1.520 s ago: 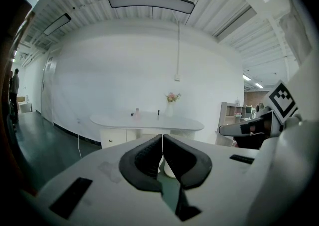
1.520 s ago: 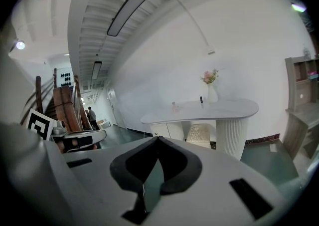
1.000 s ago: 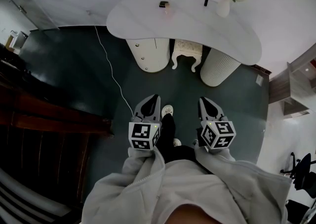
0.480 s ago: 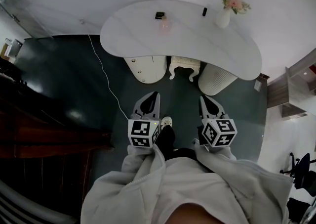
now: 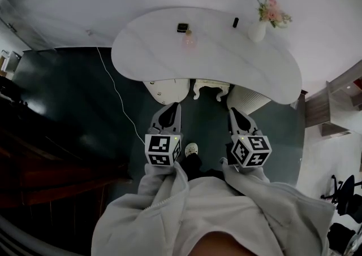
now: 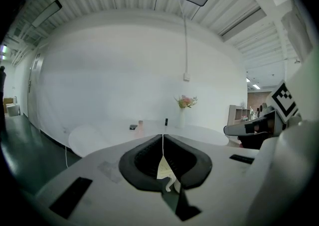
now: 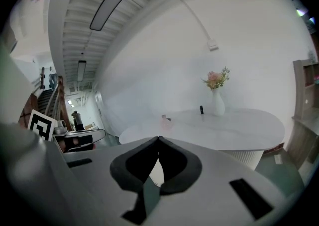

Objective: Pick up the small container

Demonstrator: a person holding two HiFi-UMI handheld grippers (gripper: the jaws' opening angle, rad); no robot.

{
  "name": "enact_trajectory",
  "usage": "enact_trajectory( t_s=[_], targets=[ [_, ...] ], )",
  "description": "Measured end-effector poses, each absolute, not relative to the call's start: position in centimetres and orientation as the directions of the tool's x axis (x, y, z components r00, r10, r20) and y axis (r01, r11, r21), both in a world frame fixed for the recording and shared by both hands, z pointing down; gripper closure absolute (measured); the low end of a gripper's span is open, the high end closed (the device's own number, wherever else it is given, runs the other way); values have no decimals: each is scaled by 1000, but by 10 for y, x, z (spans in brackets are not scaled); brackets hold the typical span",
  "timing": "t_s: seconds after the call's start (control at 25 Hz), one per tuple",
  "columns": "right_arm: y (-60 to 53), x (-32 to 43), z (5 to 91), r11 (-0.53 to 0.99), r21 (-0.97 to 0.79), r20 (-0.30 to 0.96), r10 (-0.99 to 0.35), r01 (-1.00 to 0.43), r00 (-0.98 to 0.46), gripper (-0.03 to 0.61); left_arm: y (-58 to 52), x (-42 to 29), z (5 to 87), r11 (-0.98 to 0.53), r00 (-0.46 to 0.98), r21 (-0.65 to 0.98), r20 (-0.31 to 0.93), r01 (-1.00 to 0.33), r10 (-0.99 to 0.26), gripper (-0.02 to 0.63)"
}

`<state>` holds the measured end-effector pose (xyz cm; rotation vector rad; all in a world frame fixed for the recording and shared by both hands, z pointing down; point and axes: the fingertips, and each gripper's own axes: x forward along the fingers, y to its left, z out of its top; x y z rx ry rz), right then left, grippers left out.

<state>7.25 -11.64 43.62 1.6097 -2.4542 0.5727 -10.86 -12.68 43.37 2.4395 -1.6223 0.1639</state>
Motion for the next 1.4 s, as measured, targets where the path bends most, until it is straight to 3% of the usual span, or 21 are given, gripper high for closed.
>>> enact_trajectory(
  t_s=[0.44,1.4],
  targets=[
    [-175,57,440,320,-243,307,-870,-916,-385,529,-189,-124,437,-410,419,89,201,-908,-885,597],
    [-228,46,460,308,-238,390,-838,-921,-381,529,-233,-135,467,-403,430,150,270,-903,-862,595]
  ],
)
